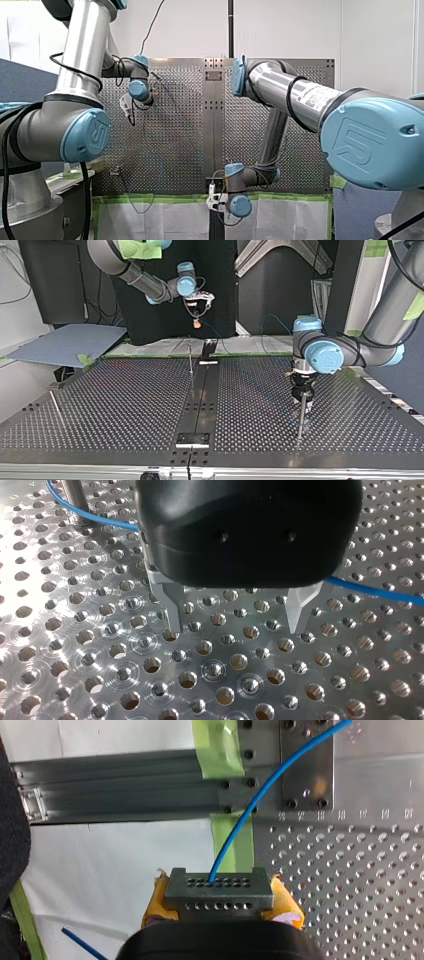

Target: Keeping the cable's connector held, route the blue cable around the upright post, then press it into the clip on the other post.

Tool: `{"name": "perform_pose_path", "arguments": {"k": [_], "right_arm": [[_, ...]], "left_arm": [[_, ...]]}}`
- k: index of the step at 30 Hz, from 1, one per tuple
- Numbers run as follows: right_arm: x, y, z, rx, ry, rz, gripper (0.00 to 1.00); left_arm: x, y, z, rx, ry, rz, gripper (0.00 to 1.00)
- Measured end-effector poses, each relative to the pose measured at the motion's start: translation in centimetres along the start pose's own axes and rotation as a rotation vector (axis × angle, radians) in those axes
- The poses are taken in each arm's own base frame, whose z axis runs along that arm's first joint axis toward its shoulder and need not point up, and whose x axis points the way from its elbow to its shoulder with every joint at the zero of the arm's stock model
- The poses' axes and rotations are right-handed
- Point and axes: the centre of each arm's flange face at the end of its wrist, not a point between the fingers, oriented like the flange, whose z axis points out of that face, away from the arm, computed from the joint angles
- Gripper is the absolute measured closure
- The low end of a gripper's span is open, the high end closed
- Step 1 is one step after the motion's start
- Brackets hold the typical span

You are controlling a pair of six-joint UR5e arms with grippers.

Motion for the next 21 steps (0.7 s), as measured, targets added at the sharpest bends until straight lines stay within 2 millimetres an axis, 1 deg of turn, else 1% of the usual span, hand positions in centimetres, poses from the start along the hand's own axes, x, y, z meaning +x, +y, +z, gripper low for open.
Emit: {"name": "perform_pose_path", "arguments": {"k": [6, 14, 21], "right_arm": [[-0.8, 2.0, -0.9, -0.028, 0.001, 0.007, 1.00], [-1.5, 4.0, -1.8, -0.059, 0.001, 0.016, 1.00], [-2.3, 5.9, -3.1, -0.089, -0.002, 0.025, 1.00]], "left_arm": [[0.0, 0.0, 0.0, 0.000, 0.000, -0.002, 0.01], [0.0, 0.0, 0.0, 0.000, -0.001, -0.006, 0.01], [0.0, 0.0, 0.0, 0.000, -0.001, -0.011, 0.01]]}}
